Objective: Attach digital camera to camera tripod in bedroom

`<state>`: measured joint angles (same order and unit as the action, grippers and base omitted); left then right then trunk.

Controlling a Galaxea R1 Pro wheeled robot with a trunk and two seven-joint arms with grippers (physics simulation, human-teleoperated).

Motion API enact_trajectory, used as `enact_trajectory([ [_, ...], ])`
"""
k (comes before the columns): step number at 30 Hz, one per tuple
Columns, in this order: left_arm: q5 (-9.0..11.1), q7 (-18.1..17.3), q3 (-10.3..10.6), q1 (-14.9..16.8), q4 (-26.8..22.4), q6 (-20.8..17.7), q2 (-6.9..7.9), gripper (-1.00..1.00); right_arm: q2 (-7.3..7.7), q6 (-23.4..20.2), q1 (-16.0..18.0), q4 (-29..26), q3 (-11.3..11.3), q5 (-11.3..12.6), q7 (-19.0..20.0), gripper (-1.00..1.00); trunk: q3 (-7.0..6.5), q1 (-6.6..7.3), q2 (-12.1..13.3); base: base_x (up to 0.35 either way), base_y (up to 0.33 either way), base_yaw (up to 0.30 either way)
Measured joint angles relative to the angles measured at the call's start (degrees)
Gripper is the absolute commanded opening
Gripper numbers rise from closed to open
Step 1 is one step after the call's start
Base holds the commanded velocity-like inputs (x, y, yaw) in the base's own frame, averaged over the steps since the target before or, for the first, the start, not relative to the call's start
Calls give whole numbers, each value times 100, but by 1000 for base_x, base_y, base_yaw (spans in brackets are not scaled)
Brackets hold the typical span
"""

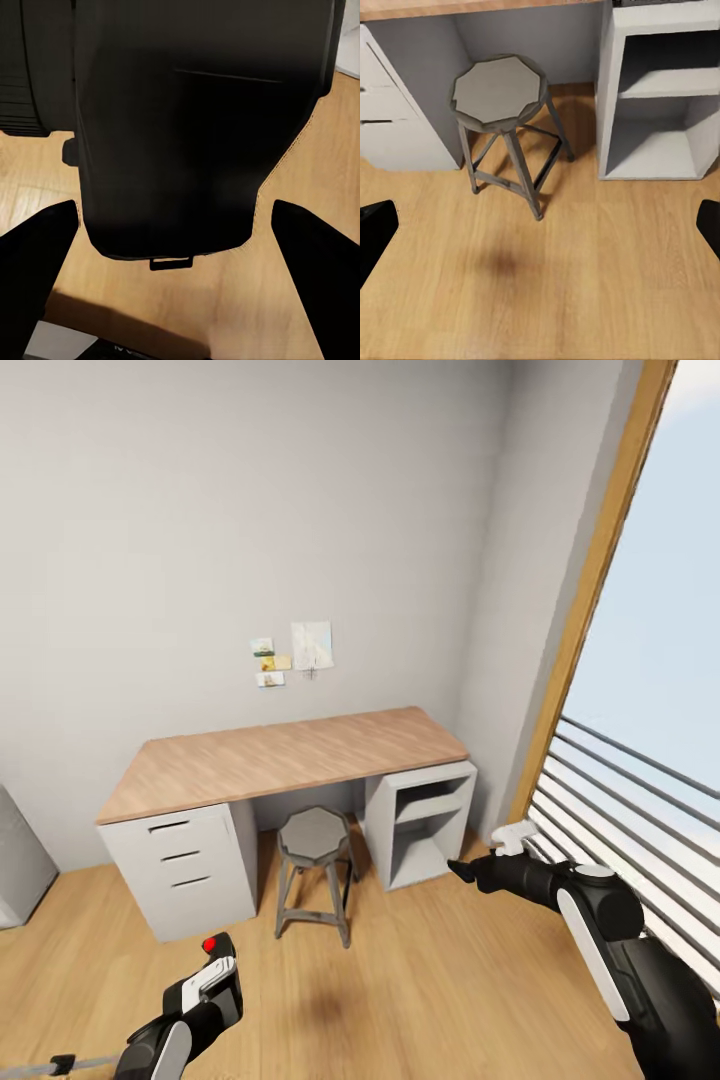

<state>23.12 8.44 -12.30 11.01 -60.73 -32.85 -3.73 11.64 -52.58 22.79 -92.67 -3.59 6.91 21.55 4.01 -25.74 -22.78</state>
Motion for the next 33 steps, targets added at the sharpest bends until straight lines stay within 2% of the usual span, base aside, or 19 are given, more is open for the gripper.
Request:
enact_trajectory([
  [33,-5,6,-1,0,0,0,0,-100,5,69,-5,0,0,-8,1,100,0,0,0,41,0,282],
])
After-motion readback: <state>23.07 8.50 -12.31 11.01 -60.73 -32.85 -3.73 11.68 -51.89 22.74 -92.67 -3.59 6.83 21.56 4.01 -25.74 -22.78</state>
